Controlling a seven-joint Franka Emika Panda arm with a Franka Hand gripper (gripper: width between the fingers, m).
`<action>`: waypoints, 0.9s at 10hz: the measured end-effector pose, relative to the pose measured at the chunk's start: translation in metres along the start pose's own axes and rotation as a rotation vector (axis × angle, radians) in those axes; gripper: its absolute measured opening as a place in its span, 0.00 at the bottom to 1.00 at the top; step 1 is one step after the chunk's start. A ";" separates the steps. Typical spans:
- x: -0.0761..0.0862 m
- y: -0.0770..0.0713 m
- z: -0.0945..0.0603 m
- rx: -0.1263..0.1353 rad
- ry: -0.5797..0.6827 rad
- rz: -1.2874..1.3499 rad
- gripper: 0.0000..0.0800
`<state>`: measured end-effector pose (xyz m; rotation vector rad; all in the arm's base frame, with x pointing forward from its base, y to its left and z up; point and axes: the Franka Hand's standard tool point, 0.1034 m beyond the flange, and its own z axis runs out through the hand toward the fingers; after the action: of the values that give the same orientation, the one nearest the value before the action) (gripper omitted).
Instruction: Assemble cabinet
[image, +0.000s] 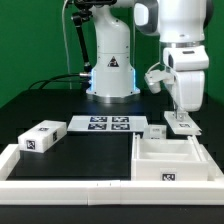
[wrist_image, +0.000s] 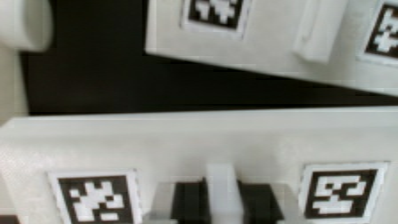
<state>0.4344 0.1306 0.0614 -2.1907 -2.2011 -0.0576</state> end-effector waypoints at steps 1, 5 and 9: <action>-0.008 0.002 -0.003 -0.006 -0.003 0.016 0.09; -0.018 0.005 -0.002 -0.007 -0.001 0.053 0.09; -0.024 0.009 0.000 -0.006 -0.002 0.167 0.09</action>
Offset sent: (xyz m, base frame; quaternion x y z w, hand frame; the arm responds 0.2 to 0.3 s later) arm 0.0000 0.0000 0.0000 0.0000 0.0000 0.0000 1.0000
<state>0.4434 0.1070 0.0604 -2.3685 -2.0126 -0.0572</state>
